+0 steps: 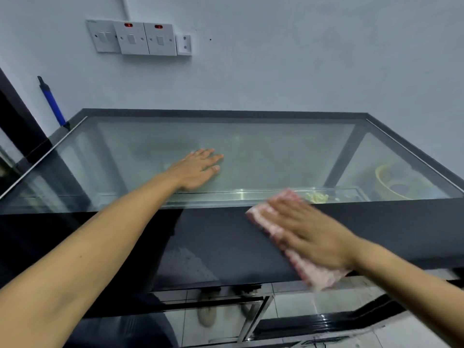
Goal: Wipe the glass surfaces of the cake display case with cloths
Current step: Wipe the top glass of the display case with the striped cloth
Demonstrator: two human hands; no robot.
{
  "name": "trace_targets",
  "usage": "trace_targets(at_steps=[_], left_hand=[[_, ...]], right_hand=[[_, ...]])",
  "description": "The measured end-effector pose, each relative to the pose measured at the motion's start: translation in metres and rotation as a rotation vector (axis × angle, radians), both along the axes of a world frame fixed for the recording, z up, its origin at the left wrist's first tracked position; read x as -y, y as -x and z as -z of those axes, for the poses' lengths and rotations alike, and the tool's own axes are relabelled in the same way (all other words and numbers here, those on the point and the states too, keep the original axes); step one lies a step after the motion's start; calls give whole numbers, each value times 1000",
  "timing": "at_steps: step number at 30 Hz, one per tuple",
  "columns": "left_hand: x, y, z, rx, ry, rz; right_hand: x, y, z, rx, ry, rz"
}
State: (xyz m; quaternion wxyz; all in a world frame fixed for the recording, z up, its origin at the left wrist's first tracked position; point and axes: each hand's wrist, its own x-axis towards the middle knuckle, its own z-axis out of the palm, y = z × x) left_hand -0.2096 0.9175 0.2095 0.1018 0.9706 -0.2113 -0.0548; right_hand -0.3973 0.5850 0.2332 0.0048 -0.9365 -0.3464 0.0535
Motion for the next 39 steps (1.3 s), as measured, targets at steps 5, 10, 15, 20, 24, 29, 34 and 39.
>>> trace_targets(at_steps=[5,10,15,20,24,29,34,39], left_hand=[[9,-11,-3,-4,-30,-30],[9,-24,-5,-26,-11,-38],[6,-27,-3,-14,14,-38],[9,-29,-1,1,-25,-59],[4,-55,-4,-13,-26,-79],[2,-90,-7,-21,-67,-105],[-1,-99,-2,-8,-34,-100],[0,-99,1,13,-25,-106]], right_hand=[[-2,-96,10,55,-42,456],[-95,-54,16,61,-85,12],[23,-31,1,-24,-60,-26],[82,-157,3,-4,-41,487],[-19,-200,10,134,-21,375],[-67,-76,9,-25,-133,-203],[61,-153,1,-22,-43,121],[27,-261,13,52,-51,452]])
